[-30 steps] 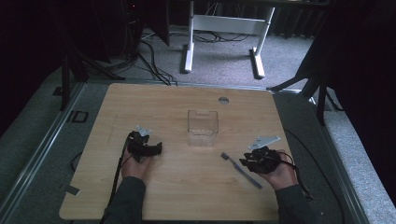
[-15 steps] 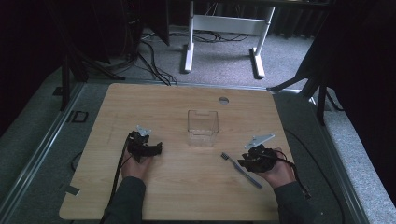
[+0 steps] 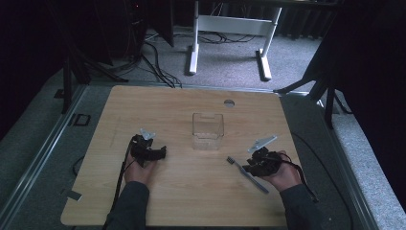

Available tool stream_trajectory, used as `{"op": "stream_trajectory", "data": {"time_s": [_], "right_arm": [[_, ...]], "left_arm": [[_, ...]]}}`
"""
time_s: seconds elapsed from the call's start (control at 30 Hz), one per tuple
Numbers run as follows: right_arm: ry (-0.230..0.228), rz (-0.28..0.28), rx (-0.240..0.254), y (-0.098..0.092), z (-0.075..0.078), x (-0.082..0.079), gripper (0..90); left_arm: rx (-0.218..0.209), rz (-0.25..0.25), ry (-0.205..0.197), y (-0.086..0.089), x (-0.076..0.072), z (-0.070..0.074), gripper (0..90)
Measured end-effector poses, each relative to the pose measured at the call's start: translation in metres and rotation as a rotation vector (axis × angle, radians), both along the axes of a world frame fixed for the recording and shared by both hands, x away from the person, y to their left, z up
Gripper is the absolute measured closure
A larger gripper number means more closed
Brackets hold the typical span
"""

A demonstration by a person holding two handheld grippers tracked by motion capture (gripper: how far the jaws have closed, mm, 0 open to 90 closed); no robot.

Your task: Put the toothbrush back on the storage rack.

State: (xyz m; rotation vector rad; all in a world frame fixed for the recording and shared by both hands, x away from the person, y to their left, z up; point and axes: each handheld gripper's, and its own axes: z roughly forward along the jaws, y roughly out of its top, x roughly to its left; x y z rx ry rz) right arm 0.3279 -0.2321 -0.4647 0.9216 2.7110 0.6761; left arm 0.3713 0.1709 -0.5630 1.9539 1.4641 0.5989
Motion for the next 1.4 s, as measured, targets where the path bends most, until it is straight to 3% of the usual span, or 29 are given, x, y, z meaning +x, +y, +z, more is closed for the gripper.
{"op": "stream_trajectory", "data": {"time_s": [0.6, 1.17, 1.4], "right_arm": [[0.039, 0.018, -0.024, 0.010, -0.005, 0.006, 64.8], [0.115, 0.021, -0.082, 0.014, -0.012, 0.016, 65.2], [0.125, 0.017, -0.114, 0.016, -0.013, 0.021, 65.4]], "left_arm": [[0.000, 0.000, 0.000, 0.000, 0.000, 0.000, 14.3], [0.000, 0.000, 0.000, 0.000, 0.000, 0.000, 14.3], [0.000, 0.000, 0.000, 0.000, 0.000, 0.000, 14.4]]}}
